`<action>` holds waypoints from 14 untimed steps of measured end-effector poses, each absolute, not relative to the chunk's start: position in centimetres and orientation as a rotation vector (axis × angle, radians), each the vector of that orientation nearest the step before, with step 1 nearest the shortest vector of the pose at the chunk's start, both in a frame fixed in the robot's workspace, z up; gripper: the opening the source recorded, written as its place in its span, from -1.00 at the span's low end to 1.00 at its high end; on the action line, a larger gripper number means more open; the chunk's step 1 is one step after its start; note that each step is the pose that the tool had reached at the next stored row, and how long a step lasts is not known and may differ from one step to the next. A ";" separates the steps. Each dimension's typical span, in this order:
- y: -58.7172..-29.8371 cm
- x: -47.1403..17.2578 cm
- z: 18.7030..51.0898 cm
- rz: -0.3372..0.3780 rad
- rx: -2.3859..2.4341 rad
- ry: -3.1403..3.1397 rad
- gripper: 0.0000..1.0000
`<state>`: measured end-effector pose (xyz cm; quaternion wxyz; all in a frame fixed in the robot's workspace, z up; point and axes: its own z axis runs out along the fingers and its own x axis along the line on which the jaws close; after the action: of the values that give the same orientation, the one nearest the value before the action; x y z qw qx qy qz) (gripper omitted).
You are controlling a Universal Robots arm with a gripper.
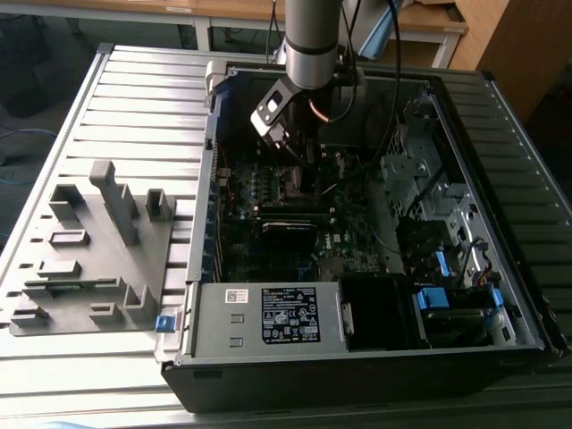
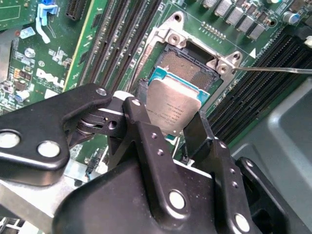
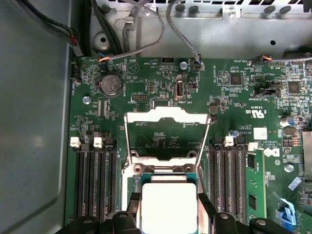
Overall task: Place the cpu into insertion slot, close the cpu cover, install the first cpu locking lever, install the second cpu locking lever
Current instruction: 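Place the cpu into insertion slot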
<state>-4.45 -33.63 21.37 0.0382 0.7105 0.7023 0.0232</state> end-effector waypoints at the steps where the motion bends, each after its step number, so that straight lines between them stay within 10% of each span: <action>1: -33.6 -4.5 21.3 0.071 2.179 2.154 0.08; 14: -33.6 -4.5 21.1 0.047 2.191 2.166 0.08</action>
<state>-4.48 -33.61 21.07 0.0302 0.7108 0.7026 0.0152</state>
